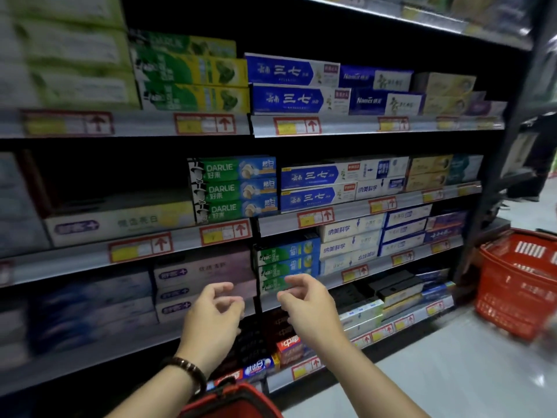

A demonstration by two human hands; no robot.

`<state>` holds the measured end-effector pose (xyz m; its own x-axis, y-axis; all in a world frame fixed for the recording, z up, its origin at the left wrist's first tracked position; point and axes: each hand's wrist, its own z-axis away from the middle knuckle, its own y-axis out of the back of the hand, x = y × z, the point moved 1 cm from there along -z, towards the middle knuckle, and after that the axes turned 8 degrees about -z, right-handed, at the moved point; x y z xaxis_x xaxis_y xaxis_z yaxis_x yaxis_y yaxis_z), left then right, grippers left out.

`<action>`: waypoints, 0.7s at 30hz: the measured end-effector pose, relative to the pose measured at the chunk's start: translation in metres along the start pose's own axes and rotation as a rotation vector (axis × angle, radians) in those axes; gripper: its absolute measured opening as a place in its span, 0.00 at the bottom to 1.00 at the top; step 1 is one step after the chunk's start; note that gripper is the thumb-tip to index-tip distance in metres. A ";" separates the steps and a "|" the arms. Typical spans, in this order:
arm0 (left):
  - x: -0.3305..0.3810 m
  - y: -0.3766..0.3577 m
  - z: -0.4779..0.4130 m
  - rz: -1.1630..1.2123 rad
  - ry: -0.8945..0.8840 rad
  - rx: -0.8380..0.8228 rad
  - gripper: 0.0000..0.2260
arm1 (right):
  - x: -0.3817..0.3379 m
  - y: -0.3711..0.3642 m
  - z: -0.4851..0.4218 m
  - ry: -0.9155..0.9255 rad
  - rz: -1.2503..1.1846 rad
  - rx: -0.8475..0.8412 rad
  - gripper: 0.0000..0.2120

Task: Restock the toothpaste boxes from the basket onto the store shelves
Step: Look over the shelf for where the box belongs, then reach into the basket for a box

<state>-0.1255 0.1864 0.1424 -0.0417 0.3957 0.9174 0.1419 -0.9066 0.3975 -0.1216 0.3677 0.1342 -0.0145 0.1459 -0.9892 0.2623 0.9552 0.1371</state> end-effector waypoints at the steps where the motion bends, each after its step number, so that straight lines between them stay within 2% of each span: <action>1: -0.001 0.007 0.007 0.002 0.005 -0.009 0.09 | 0.000 -0.003 0.009 -0.002 -0.013 -0.011 0.11; 10: -0.019 0.079 0.065 -0.026 0.056 -0.026 0.06 | 0.003 -0.044 0.071 -0.019 -0.015 -0.130 0.11; 14: -0.043 0.109 0.087 -0.040 0.116 -0.032 0.06 | 0.011 -0.065 0.093 -0.041 -0.015 -0.202 0.12; 21: -0.085 0.147 0.107 -0.075 0.193 -0.050 0.06 | 0.034 -0.092 0.114 -0.064 -0.022 -0.310 0.09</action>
<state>0.0042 0.0354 0.1204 -0.2396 0.4314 0.8698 0.0822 -0.8836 0.4609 -0.0366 0.2557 0.0824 0.0459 0.1173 -0.9920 -0.0441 0.9923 0.1153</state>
